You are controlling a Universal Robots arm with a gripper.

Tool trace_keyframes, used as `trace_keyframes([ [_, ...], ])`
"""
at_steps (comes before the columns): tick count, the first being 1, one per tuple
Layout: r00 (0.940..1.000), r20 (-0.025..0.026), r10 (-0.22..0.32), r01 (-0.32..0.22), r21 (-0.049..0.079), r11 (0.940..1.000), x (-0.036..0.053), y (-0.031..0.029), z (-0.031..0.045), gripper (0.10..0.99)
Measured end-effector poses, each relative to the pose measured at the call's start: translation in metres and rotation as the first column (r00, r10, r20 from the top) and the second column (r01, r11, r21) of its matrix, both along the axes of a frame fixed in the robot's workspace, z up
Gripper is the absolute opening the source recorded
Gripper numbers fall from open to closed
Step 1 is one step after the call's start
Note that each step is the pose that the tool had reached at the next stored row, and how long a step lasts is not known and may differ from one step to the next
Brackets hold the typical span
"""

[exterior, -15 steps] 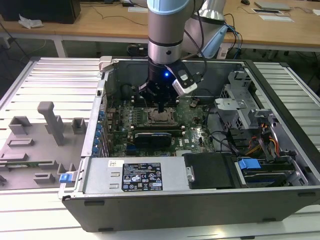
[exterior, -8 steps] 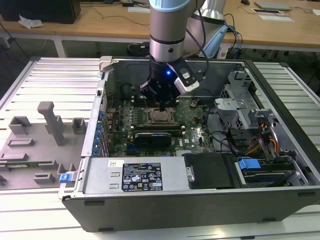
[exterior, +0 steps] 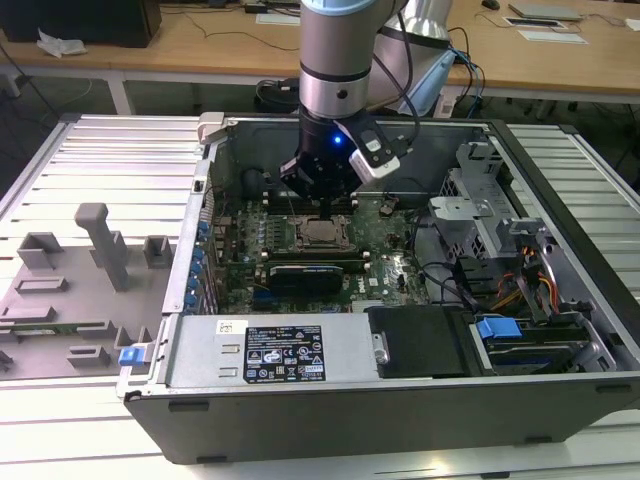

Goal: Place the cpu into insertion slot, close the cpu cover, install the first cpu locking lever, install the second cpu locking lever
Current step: 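Close the cpu cover, then install the first cpu locking lever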

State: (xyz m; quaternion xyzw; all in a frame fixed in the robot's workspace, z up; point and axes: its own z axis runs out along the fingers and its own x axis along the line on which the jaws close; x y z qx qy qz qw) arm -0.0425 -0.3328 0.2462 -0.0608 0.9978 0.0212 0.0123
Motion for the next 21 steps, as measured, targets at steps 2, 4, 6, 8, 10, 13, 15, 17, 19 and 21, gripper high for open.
trace_keyframes([
  [2,1.0000,0.0000,0.000,0.000,0.000,1.0000,0.0000,0.0000,0.0001,0.106],
  [4,1.0000,0.0000,0.000,0.000,0.000,1.0000,0.0000,0.0000,0.0003,0.106],
  [6,1.0000,0.0000,0.000,0.000,0.000,1.0000,0.0000,0.0000,0.0005,0.106],
  [8,1.0000,0.0000,0.000,0.000,0.000,1.0000,0.0000,0.0000,0.0006,0.106],
  [10,1.0000,0.0000,0.000,0.000,0.000,1.0000,0.0000,0.0000,0.0008,0.106],
  [13,1.0000,0.0000,0.000,0.000,0.000,1.0000,0.0000,0.0000,0.0011,0.106],
  [15,1.0000,-0.0003,0.000,0.000,-0.001,1.0000,0.0000,-0.0001,0.0019,0.106],
  [17,1.0000,-0.0001,0.000,0.000,0.000,1.0000,0.0000,0.0000,0.0049,0.106],
  [19,1.0000,0.0000,0.000,0.000,0.000,1.0000,0.0000,0.0000,0.0079,0.106],
  [21,1.0000,0.0000,0.000,0.000,0.000,1.0000,0.0000,0.0000,0.0119,0.106],
])
